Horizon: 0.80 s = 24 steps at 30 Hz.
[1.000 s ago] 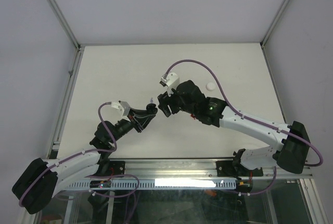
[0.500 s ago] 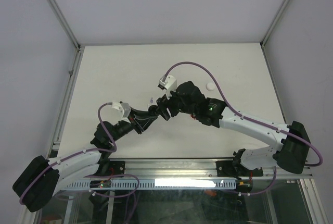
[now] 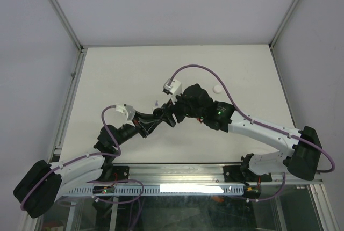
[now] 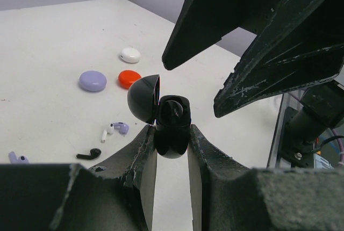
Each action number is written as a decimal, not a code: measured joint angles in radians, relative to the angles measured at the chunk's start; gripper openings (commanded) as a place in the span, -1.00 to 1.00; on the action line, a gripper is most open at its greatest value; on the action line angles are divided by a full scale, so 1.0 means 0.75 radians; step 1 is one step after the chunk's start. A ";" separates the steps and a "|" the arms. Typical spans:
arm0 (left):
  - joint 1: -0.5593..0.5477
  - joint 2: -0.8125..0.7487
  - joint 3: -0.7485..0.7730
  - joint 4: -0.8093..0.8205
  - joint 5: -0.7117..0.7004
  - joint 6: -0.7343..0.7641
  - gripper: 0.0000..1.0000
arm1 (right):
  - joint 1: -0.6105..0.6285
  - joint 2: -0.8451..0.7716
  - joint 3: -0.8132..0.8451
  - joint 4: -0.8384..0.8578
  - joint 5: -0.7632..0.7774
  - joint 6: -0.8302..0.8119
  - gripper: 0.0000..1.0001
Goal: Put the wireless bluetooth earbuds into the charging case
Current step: Place the earbud in the charging case.
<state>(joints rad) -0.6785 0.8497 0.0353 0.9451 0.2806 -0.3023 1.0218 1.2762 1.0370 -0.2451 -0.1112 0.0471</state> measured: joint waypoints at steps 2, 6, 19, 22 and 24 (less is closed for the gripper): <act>-0.001 -0.013 0.000 -0.011 -0.022 -0.001 -1.00 | 0.000 0.000 0.000 0.001 0.041 0.004 0.32; -0.001 -0.079 0.004 -0.115 -0.123 -0.001 -1.00 | -0.002 0.011 0.002 -0.001 0.132 0.011 0.29; 0.000 -0.230 0.016 -0.550 -0.506 -0.071 -1.00 | -0.056 0.522 0.123 -0.025 0.342 0.067 -0.07; -0.001 -0.250 0.019 -0.598 -0.538 -0.076 -1.00 | -0.073 0.618 0.173 -0.023 0.343 0.074 -0.17; 0.000 -0.266 0.019 -0.618 -0.551 -0.078 -1.00 | -0.087 0.675 0.207 -0.019 0.342 0.078 -0.21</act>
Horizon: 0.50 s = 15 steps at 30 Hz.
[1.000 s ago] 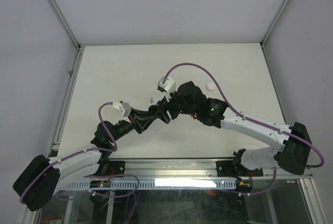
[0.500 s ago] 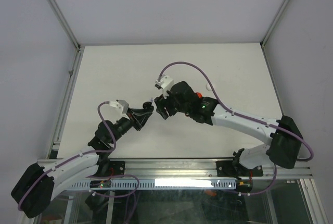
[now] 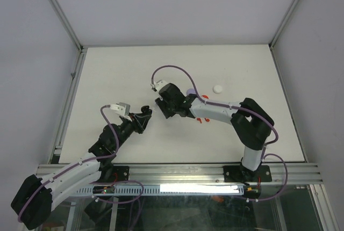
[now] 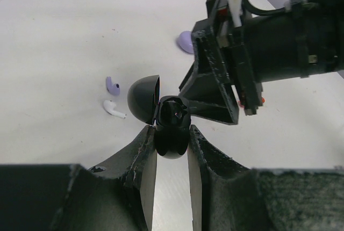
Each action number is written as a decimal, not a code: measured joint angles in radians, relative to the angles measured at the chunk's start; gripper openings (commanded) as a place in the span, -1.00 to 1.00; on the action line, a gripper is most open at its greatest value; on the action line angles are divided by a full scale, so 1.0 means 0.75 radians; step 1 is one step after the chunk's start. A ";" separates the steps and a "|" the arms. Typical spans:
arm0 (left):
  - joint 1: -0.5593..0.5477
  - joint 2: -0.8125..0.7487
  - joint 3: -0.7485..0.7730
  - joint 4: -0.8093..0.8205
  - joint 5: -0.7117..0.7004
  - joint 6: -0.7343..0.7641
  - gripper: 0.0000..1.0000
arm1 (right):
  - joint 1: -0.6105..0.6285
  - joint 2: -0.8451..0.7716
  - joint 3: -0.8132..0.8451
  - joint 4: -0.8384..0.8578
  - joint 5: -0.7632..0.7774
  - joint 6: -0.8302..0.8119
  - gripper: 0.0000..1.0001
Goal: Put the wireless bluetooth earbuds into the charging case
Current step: Place the earbud in the charging case, then adjust the earbud at the center of the board.
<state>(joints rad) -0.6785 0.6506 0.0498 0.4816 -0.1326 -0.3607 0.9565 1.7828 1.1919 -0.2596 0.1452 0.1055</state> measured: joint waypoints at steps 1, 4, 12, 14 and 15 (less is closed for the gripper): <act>0.000 -0.006 0.000 -0.005 -0.003 -0.001 -1.00 | -0.008 0.024 0.015 0.002 -0.002 0.003 -0.22; 0.000 -0.013 0.001 -0.018 -0.010 -0.001 -1.00 | -0.038 0.100 0.053 0.014 -0.007 0.008 -0.23; 0.000 -0.013 0.004 -0.039 -0.011 -0.005 -1.00 | -0.089 0.246 0.127 0.025 -0.054 0.013 -0.29; 0.000 -0.012 0.007 -0.040 -0.011 -0.005 -1.00 | -0.089 0.253 0.144 0.026 -0.081 0.014 -0.31; 0.000 -0.012 0.008 -0.040 -0.011 -0.005 -1.00 | -0.089 0.254 0.145 0.024 -0.093 0.014 -0.32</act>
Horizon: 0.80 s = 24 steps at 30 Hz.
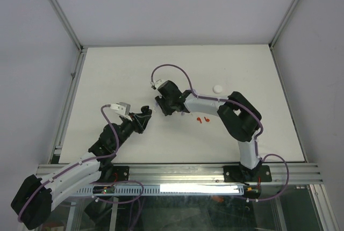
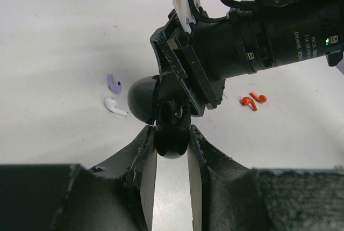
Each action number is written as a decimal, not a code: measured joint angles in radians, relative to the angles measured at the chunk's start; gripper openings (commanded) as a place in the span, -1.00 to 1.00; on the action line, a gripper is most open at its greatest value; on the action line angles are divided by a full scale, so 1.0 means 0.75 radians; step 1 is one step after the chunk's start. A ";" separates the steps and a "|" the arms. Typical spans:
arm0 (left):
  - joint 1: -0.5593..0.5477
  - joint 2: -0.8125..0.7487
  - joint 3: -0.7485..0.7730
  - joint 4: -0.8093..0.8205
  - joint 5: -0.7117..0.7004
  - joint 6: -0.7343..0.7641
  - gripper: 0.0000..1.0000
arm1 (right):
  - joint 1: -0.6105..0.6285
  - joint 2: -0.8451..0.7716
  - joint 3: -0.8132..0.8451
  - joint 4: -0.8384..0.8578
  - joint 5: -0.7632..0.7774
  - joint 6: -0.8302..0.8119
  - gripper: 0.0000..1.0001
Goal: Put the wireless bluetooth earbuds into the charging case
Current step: Adjust the earbud at the center of the board.
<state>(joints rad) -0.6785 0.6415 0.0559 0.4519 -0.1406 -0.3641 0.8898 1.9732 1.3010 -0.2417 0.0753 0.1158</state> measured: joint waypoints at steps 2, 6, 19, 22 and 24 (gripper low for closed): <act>0.000 0.005 0.004 0.001 0.000 0.000 -1.00 | 0.001 0.001 0.001 -0.010 -0.029 -0.001 -0.37; 0.000 0.026 0.005 0.003 0.001 0.001 -1.00 | 0.001 0.001 0.001 -0.038 -0.078 -0.003 -0.39; 0.000 0.098 0.005 0.038 0.022 0.001 -1.00 | 0.056 -0.084 -0.062 -0.202 -0.153 -0.065 -0.39; 0.000 0.107 0.005 0.044 0.024 0.001 -1.00 | 0.068 -0.102 -0.068 -0.252 -0.151 -0.075 -0.36; 0.000 0.110 0.005 0.054 0.025 0.001 -1.00 | 0.076 -0.126 -0.072 -0.280 -0.146 -0.076 -0.34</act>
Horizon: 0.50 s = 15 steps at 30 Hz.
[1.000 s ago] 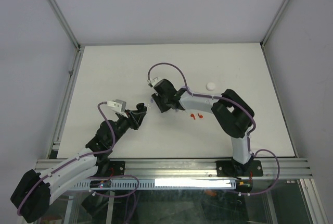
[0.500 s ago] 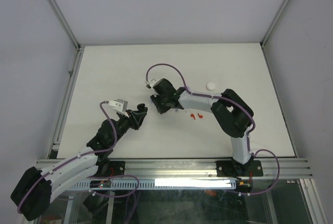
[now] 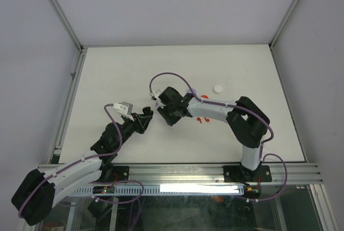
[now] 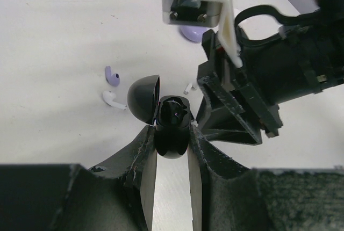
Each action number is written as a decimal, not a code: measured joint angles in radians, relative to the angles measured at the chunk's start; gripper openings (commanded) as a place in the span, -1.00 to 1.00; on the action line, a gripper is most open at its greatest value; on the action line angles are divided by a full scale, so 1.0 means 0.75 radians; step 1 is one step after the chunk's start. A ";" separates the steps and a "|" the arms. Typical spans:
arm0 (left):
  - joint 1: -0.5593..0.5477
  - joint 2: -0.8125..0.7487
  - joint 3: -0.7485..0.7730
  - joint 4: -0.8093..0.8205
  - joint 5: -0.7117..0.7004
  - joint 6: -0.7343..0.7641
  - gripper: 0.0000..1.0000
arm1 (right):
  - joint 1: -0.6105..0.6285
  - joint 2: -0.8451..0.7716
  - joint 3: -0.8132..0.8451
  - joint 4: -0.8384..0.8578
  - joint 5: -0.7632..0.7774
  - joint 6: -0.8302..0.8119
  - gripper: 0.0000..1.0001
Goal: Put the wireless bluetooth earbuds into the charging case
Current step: Adjust the earbud at the center of the board.
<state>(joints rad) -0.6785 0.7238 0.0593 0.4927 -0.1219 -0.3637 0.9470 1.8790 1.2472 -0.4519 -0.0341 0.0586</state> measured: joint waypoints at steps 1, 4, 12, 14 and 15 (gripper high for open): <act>0.000 0.000 0.000 0.004 -0.001 0.000 -1.00 | 0.002 -0.015 -0.002 -0.009 0.002 0.000 -0.33; 0.000 -0.001 0.000 0.010 -0.001 0.000 -1.00 | 0.008 -0.089 -0.002 -0.020 0.030 0.001 -0.32; 0.000 -0.030 0.000 0.005 -0.001 0.000 -1.00 | -0.011 -0.078 0.053 -0.014 0.145 0.001 -0.36; 0.000 -0.042 0.000 0.001 -0.001 0.000 -1.00 | -0.019 -0.027 0.073 -0.014 0.162 0.001 -0.37; 0.000 -0.047 0.000 0.001 -0.001 0.000 -1.00 | -0.020 -0.002 0.080 -0.015 0.168 0.000 -0.37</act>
<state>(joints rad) -0.6785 0.6888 0.0593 0.4934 -0.1226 -0.3637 0.9318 1.8778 1.3075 -0.4629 0.0921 0.0586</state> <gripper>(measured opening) 0.260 0.321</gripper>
